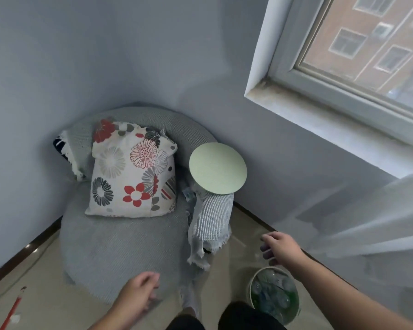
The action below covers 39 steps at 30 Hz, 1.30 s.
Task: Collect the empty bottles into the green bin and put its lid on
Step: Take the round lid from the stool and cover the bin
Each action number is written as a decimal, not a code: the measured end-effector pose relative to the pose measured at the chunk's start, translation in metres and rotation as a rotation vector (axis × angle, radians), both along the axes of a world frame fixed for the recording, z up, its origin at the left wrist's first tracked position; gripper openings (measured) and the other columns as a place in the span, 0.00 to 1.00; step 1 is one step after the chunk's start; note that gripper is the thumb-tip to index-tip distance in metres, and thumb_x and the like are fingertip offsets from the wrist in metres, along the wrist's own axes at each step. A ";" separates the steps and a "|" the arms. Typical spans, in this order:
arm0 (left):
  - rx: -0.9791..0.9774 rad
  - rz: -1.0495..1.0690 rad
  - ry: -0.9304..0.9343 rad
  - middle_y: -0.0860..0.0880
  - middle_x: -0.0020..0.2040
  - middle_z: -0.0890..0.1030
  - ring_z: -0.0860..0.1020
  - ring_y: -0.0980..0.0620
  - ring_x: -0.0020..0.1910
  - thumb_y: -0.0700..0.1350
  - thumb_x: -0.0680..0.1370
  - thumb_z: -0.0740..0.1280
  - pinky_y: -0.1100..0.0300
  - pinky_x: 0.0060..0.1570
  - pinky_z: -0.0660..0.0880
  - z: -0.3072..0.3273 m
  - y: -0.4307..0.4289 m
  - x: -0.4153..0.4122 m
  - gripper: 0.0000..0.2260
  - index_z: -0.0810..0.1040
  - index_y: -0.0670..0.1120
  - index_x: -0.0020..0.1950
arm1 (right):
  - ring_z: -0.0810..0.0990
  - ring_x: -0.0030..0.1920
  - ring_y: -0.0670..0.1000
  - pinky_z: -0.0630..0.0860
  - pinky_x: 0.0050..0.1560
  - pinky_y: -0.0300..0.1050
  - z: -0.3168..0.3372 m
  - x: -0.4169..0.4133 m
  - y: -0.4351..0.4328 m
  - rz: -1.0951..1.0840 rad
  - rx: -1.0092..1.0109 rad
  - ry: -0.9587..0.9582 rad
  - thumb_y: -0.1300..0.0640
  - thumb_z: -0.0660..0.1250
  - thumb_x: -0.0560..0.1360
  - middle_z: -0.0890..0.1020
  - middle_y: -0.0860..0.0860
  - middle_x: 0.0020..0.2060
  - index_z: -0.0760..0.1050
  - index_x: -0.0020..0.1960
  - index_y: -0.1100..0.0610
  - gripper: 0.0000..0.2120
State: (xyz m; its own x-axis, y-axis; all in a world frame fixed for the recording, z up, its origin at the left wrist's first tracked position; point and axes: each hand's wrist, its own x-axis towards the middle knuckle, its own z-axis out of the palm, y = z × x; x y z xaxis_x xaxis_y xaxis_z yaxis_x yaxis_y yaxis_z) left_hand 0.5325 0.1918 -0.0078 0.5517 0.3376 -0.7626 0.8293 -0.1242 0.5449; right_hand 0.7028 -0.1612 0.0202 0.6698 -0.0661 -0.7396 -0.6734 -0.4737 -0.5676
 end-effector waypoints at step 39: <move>-0.051 -0.088 -0.255 0.53 0.54 0.85 0.85 0.54 0.51 0.35 0.78 0.71 0.63 0.43 0.83 -0.056 0.009 0.364 0.22 0.75 0.47 0.71 | 0.78 0.35 0.55 0.83 0.41 0.56 -0.094 0.189 0.063 -0.323 -0.035 -0.154 0.64 0.63 0.77 0.84 0.60 0.42 0.83 0.48 0.57 0.10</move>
State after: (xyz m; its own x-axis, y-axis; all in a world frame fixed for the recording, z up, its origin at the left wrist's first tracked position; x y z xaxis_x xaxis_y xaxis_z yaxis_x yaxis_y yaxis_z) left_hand 0.8961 0.2010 -0.0637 0.7535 0.2443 -0.6103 0.6518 -0.1564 0.7421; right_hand 0.8919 -0.0980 -0.0740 0.7134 -0.3165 -0.6253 -0.6997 -0.2711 -0.6610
